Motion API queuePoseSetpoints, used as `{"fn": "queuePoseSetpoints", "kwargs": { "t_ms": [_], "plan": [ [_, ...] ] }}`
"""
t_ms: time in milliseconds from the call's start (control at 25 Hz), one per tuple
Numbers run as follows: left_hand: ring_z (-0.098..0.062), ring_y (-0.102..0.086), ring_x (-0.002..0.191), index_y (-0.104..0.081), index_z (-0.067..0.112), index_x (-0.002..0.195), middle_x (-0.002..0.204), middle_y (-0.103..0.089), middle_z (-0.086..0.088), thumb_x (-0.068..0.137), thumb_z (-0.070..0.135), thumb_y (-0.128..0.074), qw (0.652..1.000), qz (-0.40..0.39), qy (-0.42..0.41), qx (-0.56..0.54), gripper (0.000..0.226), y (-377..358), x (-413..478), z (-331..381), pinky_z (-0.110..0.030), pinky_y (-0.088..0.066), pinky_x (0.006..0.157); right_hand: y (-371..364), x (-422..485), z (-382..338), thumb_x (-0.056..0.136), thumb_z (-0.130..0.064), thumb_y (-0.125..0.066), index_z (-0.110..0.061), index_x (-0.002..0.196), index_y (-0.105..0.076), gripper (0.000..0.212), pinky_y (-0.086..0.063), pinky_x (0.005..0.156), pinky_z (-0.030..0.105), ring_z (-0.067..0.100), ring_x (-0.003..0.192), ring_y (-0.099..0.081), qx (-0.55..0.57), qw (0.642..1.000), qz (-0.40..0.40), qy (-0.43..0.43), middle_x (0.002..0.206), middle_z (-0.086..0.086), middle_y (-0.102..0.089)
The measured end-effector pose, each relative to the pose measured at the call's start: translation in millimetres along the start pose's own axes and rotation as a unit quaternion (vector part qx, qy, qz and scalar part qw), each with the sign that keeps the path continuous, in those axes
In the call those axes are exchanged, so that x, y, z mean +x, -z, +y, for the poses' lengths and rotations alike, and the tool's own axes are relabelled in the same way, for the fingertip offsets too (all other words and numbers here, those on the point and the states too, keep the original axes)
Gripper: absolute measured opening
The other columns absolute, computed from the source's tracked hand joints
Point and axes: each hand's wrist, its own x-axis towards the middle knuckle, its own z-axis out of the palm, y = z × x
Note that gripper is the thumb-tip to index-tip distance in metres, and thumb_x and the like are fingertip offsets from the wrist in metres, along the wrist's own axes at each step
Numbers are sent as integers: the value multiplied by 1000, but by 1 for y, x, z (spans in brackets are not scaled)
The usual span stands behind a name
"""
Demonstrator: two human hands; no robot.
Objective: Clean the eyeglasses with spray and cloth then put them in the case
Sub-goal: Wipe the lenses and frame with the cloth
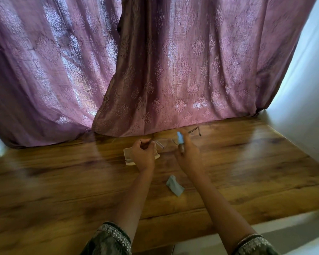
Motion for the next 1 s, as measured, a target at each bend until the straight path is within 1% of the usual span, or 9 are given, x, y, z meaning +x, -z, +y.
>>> {"fn": "queuePoseSetpoints", "kwargs": {
  "t_ms": [80,200,320,480,600,720,800,840,1000],
  "plan": [
    [0,-54,65,-65,-2,82,78,-63,-5,75,2,-70,1000,0,2,0,9,0,1,-1,-2,-45,58,7,9,7,80,3,-50,-16,135,-40,59,-29,43,14,9,49,-42,-30,1000,0,0,58,-3,-46],
    [-2,-54,64,-65,-1,82,78,-63,-5,76,3,-70,1000,-2,1,3,9,0,1,-1,-3,-46,57,8,8,15,79,-1,-54,-15,133,-41,58,-36,51,25,18,56,-49,-53,998,-16,-23,65,1,-52],
    [0,-53,63,-65,-4,85,78,-62,-5,75,1,-70,1000,-6,-3,4,12,0,0,-1,-1,-44,56,5,7,18,77,-1,-54,-18,131,-43,58,-38,55,27,20,59,-51,-34,999,-5,-14,66,1,-51],
    [-3,-53,63,-65,-6,87,80,-62,-8,76,1,-69,1000,1,-5,11,14,-1,0,-3,0,-43,56,5,9,19,75,1,-54,-16,126,-46,54,-33,46,24,16,52,-46,-56,998,-27,6,59,-4,-47],
    [-8,-56,66,-66,-3,87,83,-66,-11,76,3,-70,1000,4,2,6,13,-3,3,-6,-4,-46,57,6,6,23,76,0,-56,-17,127,-46,55,-27,45,15,0,48,-40,-44,999,-12,22,55,-16,-39],
    [-16,-60,75,-67,-3,87,88,-69,-18,77,4,-69,1000,19,17,5,13,-4,8,-10,-13,-48,61,4,-4,33,80,-9,-56,-18,125,-44,47,-32,42,16,4,44,-43,3,999,-13,35,55,-12,-45],
    [-17,-59,77,-67,-5,89,89,-69,-20,78,5,-68,999,25,22,3,15,-4,10,-13,-7,-47,59,3,-17,46,82,-24,-48,-14,112,-47,32,-37,45,30,12,45,-47,36,999,9,1,56,0,-52],
    [-16,-59,76,-66,-5,90,89,-69,-20,78,5,-68,999,28,24,0,16,-4,10,-14,-3,-45,57,2,-23,54,81,-30,-41,-12,107,-49,32,-36,46,33,16,47,-49,42,998,32,-22,58,4,-54],
    [-10,-56,68,-67,-5,90,90,-69,-18,78,4,-68,998,41,37,-7,16,-5,15,-16,1,-43,55,1,-33,87,83,-31,-33,-10,104,-53,36,-34,51,30,19,56,-51,6,992,71,-103,64,-1,-52]
  ]
}}
